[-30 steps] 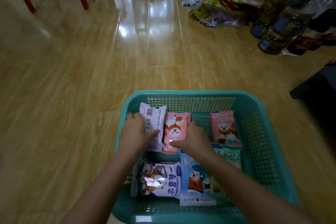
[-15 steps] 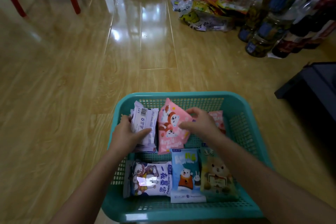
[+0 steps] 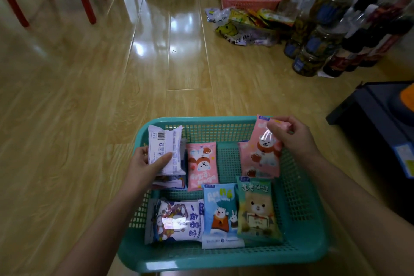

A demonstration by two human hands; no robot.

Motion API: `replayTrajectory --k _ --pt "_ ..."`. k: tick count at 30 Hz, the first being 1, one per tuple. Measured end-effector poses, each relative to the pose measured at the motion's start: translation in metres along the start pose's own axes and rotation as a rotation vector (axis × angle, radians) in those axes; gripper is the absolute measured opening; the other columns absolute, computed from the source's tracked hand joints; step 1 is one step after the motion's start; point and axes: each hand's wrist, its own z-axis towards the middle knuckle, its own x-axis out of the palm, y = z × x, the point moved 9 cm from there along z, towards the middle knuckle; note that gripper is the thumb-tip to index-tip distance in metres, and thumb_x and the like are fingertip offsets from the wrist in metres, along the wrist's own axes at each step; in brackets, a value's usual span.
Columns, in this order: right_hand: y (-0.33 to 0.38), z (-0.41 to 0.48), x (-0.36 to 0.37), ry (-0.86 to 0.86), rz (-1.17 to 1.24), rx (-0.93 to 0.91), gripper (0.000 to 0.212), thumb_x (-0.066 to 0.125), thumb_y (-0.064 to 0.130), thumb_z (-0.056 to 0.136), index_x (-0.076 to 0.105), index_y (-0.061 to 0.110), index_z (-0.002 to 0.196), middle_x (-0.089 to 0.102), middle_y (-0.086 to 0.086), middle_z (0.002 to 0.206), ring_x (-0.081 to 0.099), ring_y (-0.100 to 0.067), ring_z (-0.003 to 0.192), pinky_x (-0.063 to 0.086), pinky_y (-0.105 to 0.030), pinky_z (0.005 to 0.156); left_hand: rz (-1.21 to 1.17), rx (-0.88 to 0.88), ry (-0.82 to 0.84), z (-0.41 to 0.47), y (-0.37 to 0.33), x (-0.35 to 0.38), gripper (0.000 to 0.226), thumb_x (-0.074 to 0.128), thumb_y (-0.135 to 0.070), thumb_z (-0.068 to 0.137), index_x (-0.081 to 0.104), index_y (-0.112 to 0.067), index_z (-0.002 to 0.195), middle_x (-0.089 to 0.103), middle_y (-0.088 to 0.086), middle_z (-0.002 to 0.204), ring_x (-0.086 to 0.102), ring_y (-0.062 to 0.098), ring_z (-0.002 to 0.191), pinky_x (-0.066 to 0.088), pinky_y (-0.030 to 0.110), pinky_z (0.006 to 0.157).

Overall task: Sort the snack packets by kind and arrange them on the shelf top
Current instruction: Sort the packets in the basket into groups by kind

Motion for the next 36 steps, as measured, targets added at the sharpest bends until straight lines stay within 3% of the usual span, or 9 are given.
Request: replayTrajectory --k 4,8,13,18,23,26,30,33,36 --pt "-0.008 0.01 0.011 0.069 -0.346 -0.039 0.027 0.07 0.023 0.081 0.053 0.016 0.1 0.061 -0.004 0.094 0.061 -0.01 0.071 0.048 -0.02 0.05 -0.015 0.009 0.02 -0.003 0.004 0.004 0.039 0.064 -0.014 0.085 0.044 -0.005 0.117 0.068 0.011 0.095 0.067 0.01 0.052 0.047 0.02 0.039" --pt "-0.025 0.02 0.019 0.106 -0.409 0.069 0.046 0.076 0.024 0.076 0.042 0.014 0.106 0.055 -0.003 0.1 0.055 -0.007 0.072 0.043 -0.021 0.054 -0.031 0.009 0.046 -0.002 0.009 0.007 0.037 0.063 -0.017 0.086 0.046 -0.009 0.118 0.07 0.009 0.101 0.07 0.011 0.066 0.051 0.021 0.048" --pt "-0.036 0.017 0.03 0.095 -0.62 0.096 0.045 0.073 0.026 0.078 0.042 0.012 0.108 0.05 0.0 0.096 0.052 -0.011 0.079 0.04 -0.021 0.056 -0.059 0.01 0.068 -0.002 0.01 0.01 0.032 0.062 -0.018 0.086 0.049 -0.015 0.116 0.07 0.003 0.102 0.071 0.014 0.078 0.053 0.026 0.062" --pt "-0.029 0.015 0.033 -0.017 -0.89 -0.033 0.044 0.067 0.028 0.081 0.049 0.007 0.115 0.049 -0.009 0.115 0.048 -0.026 0.107 0.042 -0.037 0.086 -0.12 -0.014 0.093 -0.003 0.012 0.009 0.031 0.064 -0.011 0.083 0.056 -0.024 0.11 0.071 -0.003 0.1 0.07 0.015 0.087 0.054 0.026 0.069" --pt "-0.019 0.009 0.038 -0.046 -0.876 -0.138 0.037 0.064 0.019 0.08 0.051 0.009 0.113 0.044 -0.009 0.118 0.042 -0.026 0.114 0.036 -0.036 0.093 -0.243 -0.077 0.266 -0.015 0.009 0.018 0.041 0.064 -0.018 0.054 0.058 -0.01 0.094 0.068 0.007 0.077 0.065 0.019 0.066 0.052 0.029 0.058" --pt "-0.011 -0.001 0.039 -0.058 -0.804 -0.213 0.032 0.065 0.016 0.081 0.054 0.008 0.11 0.046 -0.01 0.117 0.043 -0.025 0.113 0.035 -0.032 0.091 -0.293 -0.164 0.325 -0.024 0.012 0.026 0.049 0.064 -0.024 0.049 0.055 -0.01 0.095 0.061 0.01 0.083 0.058 0.021 0.07 0.049 0.033 0.062" --pt "0.001 -0.021 0.054 0.047 -0.549 -0.215 0.019 0.055 0.021 0.091 0.058 0.008 0.105 0.053 -0.007 0.108 0.053 -0.017 0.096 0.039 -0.02 0.07 0.272 -0.042 0.341 -0.031 0.002 0.029 0.047 0.056 -0.009 0.086 0.026 -0.024 0.119 0.053 0.003 0.107 0.055 0.013 0.071 0.053 0.02 0.055" --pt "-0.002 -0.047 0.084 0.284 -0.26 -0.003 0.029 0.037 0.035 0.097 0.059 0.016 0.096 0.06 -0.009 0.102 0.057 -0.012 0.076 0.044 -0.022 0.062 0.44 0.183 0.438 -0.051 -0.01 0.041 0.086 0.072 -0.01 0.069 0.015 -0.033 0.13 0.058 -0.009 0.103 0.066 0.012 0.075 0.057 0.03 0.07" --pt "-0.014 -0.086 0.118 0.555 -0.134 0.274 0.049 0.032 0.053 0.092 0.06 0.014 0.102 0.067 -0.007 0.099 0.064 -0.021 0.083 0.052 -0.03 0.073 0.953 0.519 0.322 -0.064 -0.019 0.048 0.104 0.074 -0.035 0.058 0.011 -0.028 0.141 0.048 -0.009 0.119 0.053 0.014 0.103 0.044 0.027 0.089"
